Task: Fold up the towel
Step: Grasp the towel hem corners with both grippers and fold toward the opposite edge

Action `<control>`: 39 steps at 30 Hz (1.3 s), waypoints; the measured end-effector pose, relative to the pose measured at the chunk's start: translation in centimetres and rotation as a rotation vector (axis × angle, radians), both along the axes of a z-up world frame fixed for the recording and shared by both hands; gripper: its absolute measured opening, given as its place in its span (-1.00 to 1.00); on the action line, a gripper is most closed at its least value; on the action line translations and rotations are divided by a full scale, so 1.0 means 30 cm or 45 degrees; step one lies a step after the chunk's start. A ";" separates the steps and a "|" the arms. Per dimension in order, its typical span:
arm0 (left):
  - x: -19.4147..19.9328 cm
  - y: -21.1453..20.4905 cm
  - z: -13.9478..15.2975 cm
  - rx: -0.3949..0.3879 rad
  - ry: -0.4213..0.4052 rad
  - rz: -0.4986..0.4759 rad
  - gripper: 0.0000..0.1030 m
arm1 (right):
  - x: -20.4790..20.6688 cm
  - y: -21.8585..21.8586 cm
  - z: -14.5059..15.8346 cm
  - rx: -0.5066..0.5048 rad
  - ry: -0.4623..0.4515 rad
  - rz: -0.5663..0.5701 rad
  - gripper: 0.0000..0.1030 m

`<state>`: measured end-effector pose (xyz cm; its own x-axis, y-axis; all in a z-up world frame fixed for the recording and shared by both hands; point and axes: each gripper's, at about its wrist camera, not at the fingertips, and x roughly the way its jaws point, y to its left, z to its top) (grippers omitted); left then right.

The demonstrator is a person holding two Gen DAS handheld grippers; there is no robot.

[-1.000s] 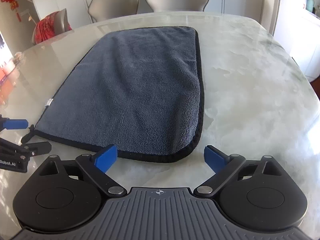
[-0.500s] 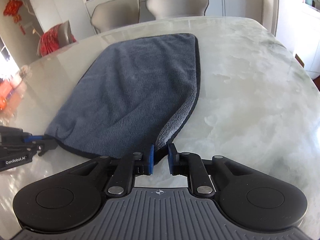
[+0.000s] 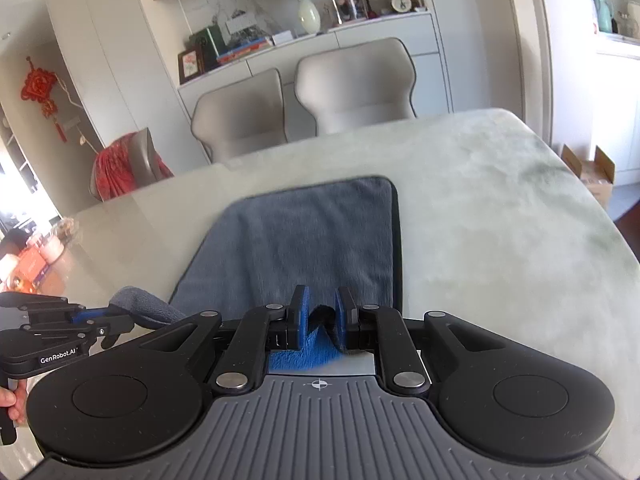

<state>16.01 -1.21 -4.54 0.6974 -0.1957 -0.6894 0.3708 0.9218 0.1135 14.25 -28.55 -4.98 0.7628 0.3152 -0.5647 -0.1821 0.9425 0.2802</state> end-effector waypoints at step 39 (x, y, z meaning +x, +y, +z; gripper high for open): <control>0.279 -0.007 -0.078 0.050 0.140 -0.011 -0.77 | -0.008 0.315 -0.184 -0.437 0.157 0.520 -0.78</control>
<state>24.39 -1.43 -6.89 0.6154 -0.1726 -0.7691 0.3909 0.9141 0.1076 14.01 -19.09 -10.49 0.5389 0.3539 -0.7645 -0.5374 0.8432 0.0116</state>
